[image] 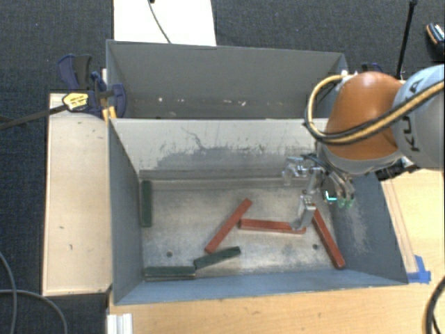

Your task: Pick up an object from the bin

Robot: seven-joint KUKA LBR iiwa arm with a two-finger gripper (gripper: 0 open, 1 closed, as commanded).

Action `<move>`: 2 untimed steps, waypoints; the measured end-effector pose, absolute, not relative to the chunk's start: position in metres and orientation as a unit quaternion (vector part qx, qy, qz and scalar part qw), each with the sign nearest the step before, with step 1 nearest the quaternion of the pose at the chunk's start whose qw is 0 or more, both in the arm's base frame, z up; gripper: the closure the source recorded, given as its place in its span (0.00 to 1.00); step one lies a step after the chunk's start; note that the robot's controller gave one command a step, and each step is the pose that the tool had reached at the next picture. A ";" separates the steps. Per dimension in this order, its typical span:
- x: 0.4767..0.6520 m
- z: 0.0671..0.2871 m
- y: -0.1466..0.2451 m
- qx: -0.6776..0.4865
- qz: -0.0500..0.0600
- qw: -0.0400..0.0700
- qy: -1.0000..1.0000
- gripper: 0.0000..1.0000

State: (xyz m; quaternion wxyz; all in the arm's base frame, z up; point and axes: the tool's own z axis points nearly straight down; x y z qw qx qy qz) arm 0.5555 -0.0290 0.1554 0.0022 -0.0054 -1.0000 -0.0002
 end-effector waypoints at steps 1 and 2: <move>0.591 0.067 0.017 0.012 -0.001 0.001 -1.000 0.00; 0.561 0.071 0.122 0.025 -0.002 0.000 -1.000 0.00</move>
Offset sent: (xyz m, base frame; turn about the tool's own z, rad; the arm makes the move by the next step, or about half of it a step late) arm 0.0361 0.0440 -0.0854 -0.0310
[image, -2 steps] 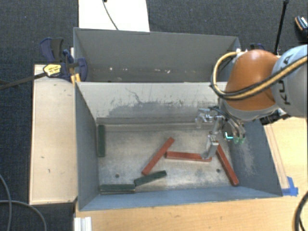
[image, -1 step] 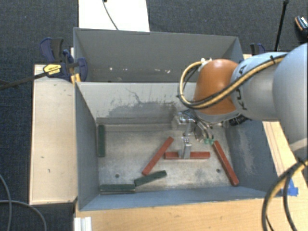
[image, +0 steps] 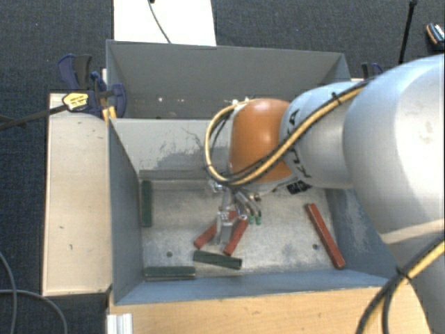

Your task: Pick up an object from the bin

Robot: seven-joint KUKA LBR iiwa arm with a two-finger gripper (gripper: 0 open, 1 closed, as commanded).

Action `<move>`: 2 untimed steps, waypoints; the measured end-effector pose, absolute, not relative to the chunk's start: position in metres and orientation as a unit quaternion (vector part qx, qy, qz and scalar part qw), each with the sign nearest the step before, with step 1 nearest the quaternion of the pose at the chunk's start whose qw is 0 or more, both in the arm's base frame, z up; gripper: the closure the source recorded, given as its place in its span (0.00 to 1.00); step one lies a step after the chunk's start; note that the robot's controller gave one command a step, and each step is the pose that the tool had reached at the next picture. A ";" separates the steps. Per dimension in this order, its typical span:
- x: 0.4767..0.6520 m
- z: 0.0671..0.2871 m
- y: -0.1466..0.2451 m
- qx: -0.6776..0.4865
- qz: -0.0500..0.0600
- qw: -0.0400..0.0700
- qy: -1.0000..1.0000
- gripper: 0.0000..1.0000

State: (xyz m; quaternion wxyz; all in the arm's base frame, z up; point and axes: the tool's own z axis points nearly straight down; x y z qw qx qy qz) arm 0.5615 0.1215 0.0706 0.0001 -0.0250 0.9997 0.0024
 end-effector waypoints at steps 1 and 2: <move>0.482 0.072 0.166 -0.173 0.001 0.006 0.985 0.00; 0.480 0.072 0.165 -0.171 0.001 0.003 0.985 1.00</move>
Offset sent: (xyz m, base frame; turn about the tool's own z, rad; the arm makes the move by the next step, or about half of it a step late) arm -0.0832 0.0431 -0.0006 -0.2963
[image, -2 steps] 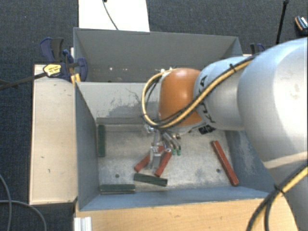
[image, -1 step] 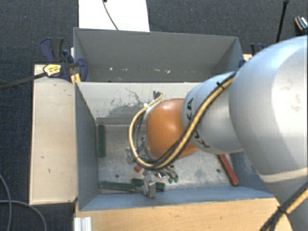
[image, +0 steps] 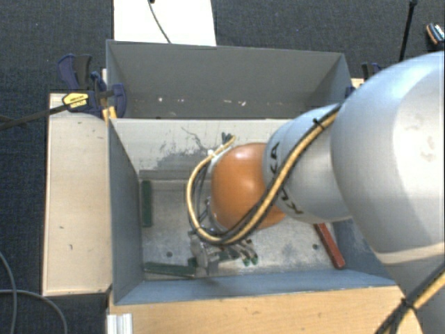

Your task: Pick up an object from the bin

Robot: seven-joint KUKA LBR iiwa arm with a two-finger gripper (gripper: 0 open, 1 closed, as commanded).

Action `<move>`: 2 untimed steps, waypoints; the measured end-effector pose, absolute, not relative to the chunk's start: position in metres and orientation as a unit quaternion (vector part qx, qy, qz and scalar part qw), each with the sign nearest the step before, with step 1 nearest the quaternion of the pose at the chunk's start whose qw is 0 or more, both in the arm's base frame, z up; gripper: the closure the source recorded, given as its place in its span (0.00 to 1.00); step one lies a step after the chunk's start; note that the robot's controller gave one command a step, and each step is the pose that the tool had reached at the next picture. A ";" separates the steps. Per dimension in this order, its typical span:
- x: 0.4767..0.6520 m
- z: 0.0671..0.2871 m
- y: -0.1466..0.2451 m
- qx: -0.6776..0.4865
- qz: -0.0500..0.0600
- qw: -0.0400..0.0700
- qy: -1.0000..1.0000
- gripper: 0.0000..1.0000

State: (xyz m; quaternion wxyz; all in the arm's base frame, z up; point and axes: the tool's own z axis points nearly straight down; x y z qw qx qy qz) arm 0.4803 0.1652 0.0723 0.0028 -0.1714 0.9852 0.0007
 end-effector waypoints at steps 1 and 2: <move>0.490 0.165 0.151 -0.166 0.001 0.005 0.986 1.00; 0.505 0.172 0.161 0.159 0.001 0.002 0.987 1.00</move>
Offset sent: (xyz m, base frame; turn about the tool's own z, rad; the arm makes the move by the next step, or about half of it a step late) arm 0.0071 -0.0137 0.0878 0.0065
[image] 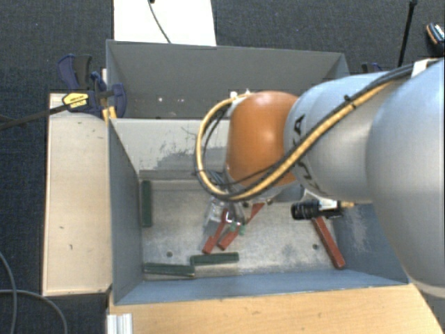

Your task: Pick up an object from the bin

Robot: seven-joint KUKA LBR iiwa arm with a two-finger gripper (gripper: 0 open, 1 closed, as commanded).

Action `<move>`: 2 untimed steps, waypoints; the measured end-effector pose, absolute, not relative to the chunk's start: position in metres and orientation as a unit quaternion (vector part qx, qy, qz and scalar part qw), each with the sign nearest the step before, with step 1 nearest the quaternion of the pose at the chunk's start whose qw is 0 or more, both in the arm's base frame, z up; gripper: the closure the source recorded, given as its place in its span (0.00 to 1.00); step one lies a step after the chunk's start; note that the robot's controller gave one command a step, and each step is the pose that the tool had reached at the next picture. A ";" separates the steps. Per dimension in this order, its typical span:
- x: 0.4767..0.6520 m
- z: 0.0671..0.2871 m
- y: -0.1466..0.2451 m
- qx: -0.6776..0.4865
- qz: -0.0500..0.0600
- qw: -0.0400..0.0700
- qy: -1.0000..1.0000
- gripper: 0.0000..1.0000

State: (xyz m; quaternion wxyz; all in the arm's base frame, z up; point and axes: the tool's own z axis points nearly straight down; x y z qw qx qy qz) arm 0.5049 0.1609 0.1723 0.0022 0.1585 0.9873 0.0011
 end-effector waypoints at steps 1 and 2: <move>0.505 0.172 0.161 0.157 0.001 0.002 0.988 0.00; 0.508 0.067 0.065 0.107 -0.002 -0.002 0.994 0.00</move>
Offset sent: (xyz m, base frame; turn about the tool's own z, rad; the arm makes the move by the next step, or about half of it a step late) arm 0.0000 0.0000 0.0000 0.0000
